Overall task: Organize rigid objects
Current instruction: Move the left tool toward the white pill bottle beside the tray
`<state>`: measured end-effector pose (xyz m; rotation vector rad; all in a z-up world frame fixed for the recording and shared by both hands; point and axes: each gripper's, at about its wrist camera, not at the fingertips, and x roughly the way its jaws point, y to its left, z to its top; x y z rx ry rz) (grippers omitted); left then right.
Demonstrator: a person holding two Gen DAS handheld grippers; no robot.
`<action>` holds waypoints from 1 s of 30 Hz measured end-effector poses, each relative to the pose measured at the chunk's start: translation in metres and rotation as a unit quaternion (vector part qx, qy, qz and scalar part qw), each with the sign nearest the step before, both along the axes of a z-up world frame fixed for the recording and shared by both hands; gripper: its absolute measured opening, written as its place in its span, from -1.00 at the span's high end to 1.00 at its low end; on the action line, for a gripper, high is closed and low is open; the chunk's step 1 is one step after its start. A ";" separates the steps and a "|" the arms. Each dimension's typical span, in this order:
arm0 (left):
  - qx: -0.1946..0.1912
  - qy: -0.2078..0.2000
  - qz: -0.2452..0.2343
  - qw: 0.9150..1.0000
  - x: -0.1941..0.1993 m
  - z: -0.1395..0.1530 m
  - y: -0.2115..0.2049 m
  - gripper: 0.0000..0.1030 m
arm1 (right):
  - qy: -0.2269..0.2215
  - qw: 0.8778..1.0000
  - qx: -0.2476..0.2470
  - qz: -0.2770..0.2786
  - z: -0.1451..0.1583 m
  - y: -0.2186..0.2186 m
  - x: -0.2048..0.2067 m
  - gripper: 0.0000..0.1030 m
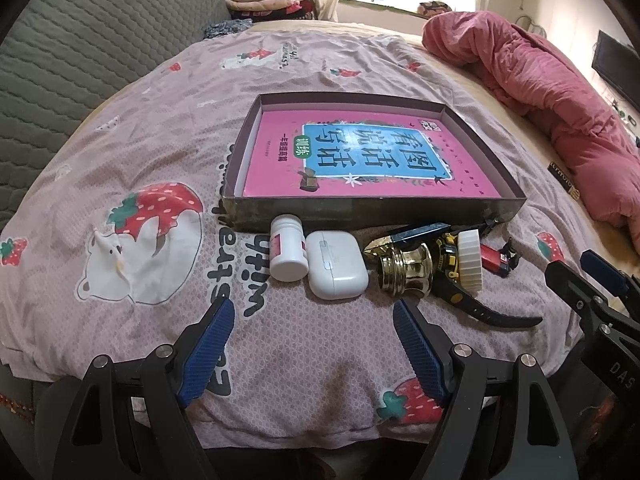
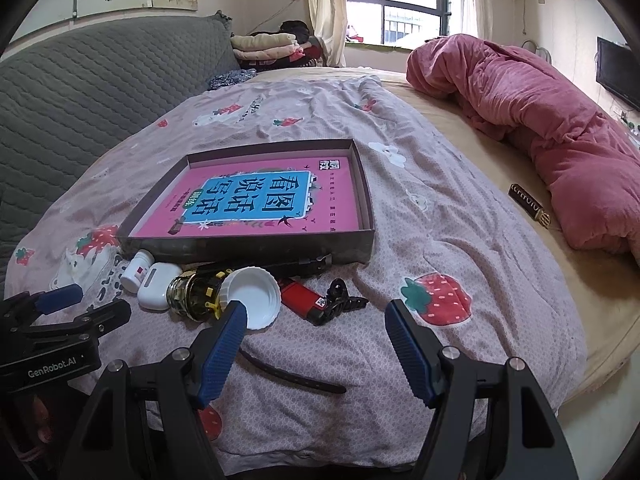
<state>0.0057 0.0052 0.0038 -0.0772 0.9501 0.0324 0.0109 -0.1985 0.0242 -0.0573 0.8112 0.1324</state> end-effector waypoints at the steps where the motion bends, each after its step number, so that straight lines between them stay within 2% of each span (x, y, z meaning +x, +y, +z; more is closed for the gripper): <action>1: 0.000 0.000 0.000 1.000 0.000 0.000 0.000 -0.60 | 0.000 1.000 -0.001 0.000 0.000 0.000 0.000 -0.37; 30: -0.009 -0.002 -0.003 1.000 -0.001 0.001 0.001 -0.60 | 0.000 1.000 -0.002 0.002 -0.002 0.002 0.000 -0.38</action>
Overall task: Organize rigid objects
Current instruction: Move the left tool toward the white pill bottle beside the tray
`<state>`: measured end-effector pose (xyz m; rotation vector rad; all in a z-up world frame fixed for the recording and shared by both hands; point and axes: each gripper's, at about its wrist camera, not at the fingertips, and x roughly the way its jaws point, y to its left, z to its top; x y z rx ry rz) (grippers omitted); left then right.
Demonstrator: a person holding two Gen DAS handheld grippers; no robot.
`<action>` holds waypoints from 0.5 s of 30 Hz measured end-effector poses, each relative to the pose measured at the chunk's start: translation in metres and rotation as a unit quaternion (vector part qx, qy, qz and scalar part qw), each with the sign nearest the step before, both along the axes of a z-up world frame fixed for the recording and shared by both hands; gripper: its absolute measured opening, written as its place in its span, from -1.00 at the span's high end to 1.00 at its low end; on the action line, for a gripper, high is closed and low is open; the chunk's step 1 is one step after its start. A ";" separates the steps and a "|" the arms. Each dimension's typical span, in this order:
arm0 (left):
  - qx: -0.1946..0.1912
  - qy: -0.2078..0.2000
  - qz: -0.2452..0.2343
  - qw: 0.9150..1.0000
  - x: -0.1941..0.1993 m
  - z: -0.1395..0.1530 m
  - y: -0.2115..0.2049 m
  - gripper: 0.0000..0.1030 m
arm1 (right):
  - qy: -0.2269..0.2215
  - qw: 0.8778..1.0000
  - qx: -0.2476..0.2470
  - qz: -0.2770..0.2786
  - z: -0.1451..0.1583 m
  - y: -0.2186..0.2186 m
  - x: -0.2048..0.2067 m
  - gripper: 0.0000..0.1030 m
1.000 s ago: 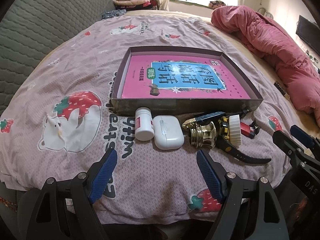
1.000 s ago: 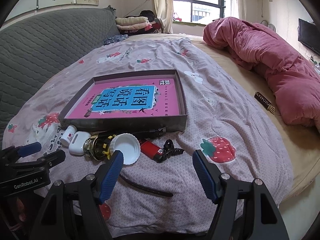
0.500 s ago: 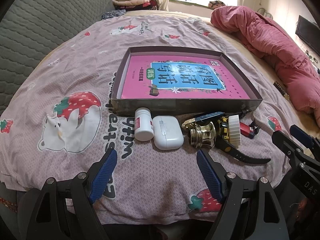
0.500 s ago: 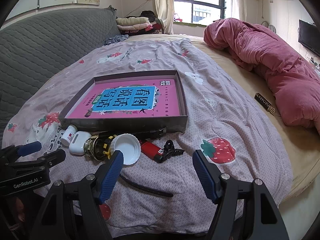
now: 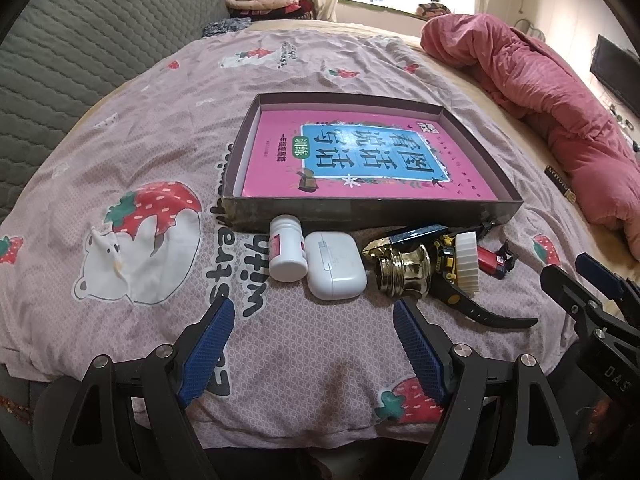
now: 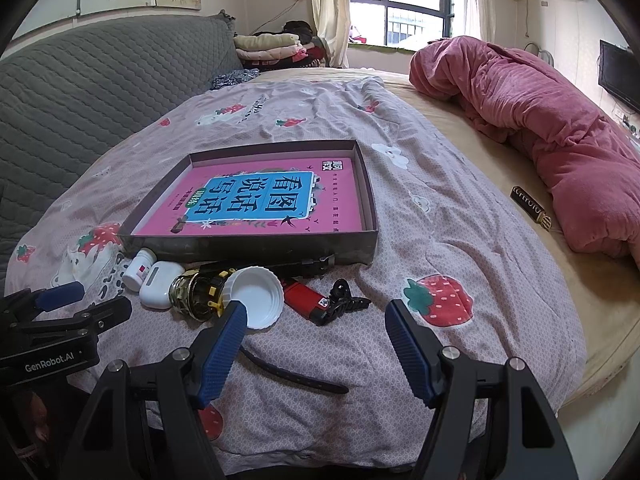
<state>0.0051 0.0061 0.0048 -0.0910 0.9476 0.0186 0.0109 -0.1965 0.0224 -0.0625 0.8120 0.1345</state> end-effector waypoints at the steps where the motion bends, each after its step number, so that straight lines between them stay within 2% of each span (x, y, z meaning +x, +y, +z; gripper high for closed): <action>1: 0.001 -0.002 0.001 1.000 0.000 0.000 0.001 -0.60 | 0.001 1.000 0.000 0.000 0.000 0.000 0.000 -0.38; 15: -0.009 0.006 0.033 0.999 0.008 -0.004 0.028 -0.60 | 0.005 1.000 0.016 -0.008 0.000 -0.008 0.002 -0.38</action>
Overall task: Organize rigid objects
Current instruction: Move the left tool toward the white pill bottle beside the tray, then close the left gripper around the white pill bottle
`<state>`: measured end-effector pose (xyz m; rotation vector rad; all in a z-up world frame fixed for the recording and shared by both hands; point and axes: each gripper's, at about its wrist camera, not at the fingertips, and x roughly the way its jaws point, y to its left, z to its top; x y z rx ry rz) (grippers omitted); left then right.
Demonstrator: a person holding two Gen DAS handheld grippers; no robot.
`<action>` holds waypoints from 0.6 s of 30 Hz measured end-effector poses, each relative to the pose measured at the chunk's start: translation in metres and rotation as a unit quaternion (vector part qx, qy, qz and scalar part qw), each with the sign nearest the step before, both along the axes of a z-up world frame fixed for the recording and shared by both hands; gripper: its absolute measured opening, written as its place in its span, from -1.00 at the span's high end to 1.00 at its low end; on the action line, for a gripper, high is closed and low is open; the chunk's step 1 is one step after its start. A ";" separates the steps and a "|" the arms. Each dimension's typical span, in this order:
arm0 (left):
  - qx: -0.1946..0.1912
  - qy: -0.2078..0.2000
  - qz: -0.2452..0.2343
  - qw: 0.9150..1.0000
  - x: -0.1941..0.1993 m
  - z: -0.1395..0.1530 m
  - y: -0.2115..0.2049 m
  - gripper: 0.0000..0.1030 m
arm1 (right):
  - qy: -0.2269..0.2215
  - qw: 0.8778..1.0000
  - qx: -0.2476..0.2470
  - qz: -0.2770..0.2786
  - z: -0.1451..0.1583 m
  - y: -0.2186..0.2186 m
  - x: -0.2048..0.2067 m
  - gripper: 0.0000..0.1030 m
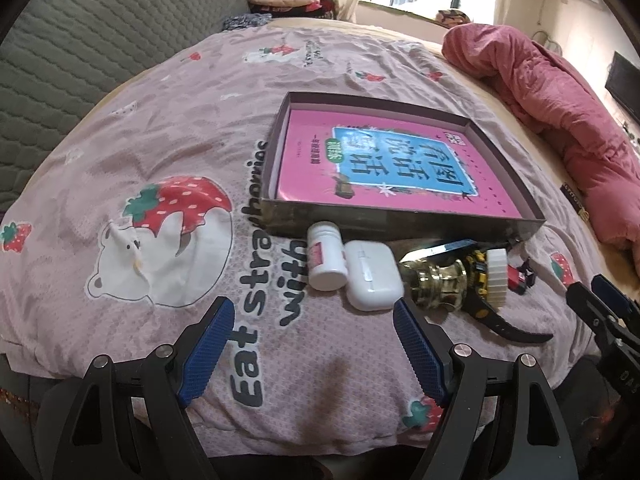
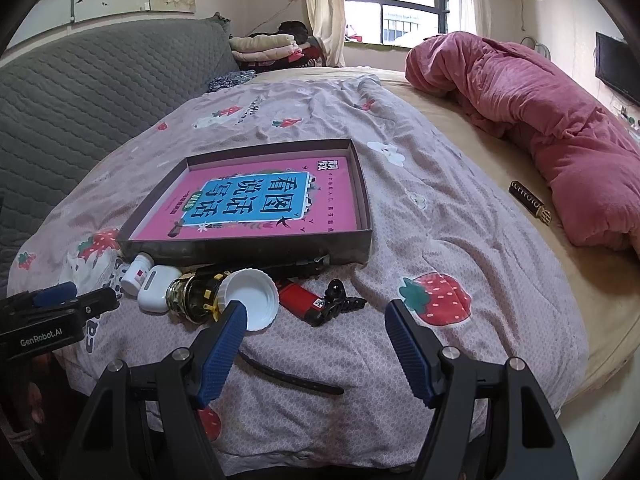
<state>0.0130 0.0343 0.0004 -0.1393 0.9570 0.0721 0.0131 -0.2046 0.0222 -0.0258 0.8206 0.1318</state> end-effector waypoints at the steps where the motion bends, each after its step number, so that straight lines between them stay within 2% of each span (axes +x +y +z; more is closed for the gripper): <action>1: 0.000 0.001 0.002 1.000 0.001 -0.001 0.001 -0.60 | 0.001 1.000 0.001 -0.002 0.000 -0.001 0.001 -0.38; 11: -0.013 0.017 0.028 0.999 0.025 -0.013 0.011 -0.60 | 0.014 1.000 0.002 -0.005 -0.010 -0.007 0.008 -0.38; 16: -0.026 0.037 0.025 0.999 0.044 -0.024 0.014 -0.58 | 0.020 1.000 -0.001 -0.007 -0.014 -0.008 0.011 -0.38; 18: -0.026 0.048 0.023 0.998 0.050 -0.029 0.016 -0.44 | 0.023 1.000 -0.001 -0.008 -0.016 -0.008 0.013 -0.38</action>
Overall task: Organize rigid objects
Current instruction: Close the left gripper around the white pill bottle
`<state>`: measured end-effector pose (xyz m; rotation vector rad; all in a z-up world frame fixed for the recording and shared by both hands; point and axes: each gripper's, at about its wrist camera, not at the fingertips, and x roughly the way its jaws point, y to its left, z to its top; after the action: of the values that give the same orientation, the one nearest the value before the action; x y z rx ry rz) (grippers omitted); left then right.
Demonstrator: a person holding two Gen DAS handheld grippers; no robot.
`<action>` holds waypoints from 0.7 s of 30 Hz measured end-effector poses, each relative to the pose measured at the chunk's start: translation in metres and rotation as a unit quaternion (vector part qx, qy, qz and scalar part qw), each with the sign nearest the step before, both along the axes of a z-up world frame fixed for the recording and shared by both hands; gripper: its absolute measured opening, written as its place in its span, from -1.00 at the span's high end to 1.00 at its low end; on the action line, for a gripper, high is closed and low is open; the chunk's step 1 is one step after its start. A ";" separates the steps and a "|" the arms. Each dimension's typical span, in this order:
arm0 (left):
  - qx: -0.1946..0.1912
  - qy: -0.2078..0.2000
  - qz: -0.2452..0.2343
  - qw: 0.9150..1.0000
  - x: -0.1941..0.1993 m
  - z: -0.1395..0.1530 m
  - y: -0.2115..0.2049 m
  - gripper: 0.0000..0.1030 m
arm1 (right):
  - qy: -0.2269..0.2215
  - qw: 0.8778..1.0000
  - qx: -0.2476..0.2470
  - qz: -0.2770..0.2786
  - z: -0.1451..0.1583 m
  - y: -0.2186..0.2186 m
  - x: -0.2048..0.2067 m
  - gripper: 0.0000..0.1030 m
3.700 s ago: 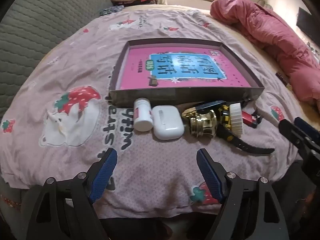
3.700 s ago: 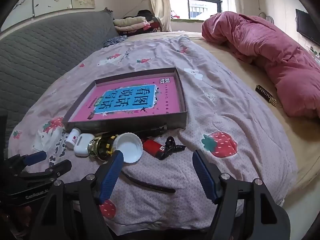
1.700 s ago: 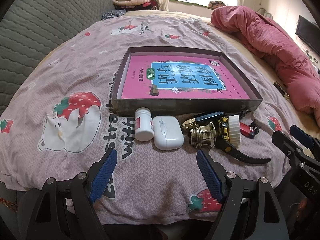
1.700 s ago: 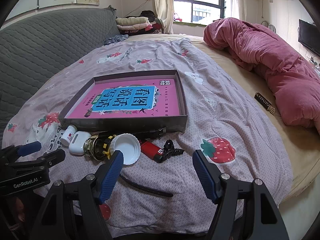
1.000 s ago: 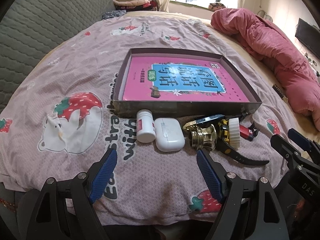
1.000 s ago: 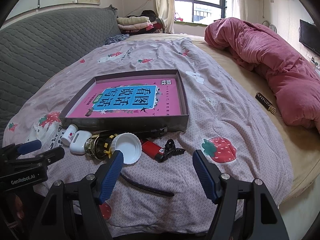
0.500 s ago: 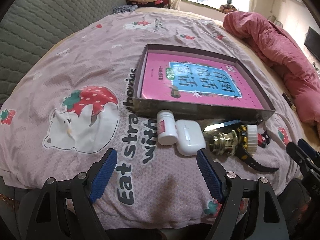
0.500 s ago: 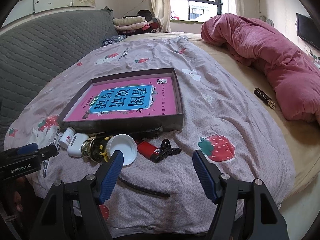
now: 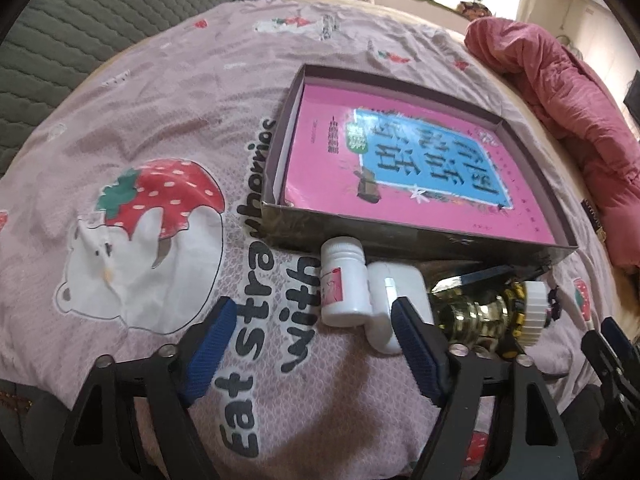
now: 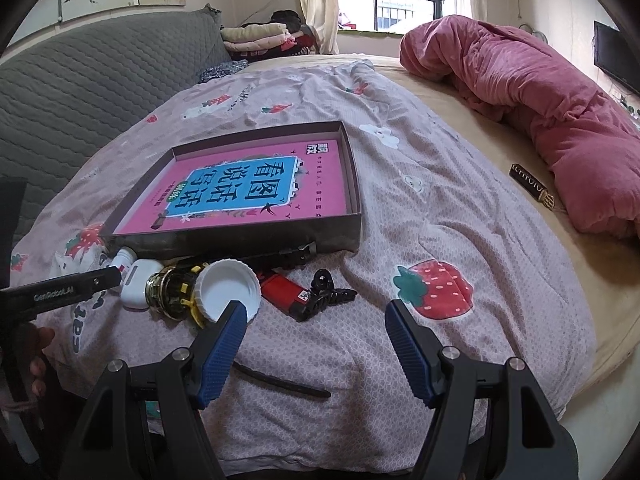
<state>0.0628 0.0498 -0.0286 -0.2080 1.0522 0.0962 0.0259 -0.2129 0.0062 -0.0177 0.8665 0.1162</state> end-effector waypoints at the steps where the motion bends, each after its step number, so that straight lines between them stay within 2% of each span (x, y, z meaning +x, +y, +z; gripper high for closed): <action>1: -0.004 0.004 -0.001 1.000 0.002 -0.002 0.002 -0.41 | 0.001 1.000 0.000 -0.001 -0.001 0.000 0.000 -0.38; 9: -0.040 0.013 -0.007 0.999 0.009 -0.009 0.016 -0.20 | 0.006 1.000 -0.004 0.001 -0.006 -0.001 0.004 -0.38; 15: 0.009 0.029 -0.024 0.999 0.015 -0.016 0.005 -0.12 | 0.013 1.000 -0.003 -0.002 -0.013 -0.003 0.013 -0.38; 21: 0.025 0.018 -0.025 0.999 0.021 -0.017 0.003 -0.07 | 0.024 1.000 -0.001 -0.003 -0.022 -0.010 0.024 -0.38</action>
<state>0.0842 0.0525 -0.0453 -0.1349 1.0884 0.0801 0.0501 -0.2232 -0.0161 -0.0140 0.9144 0.1115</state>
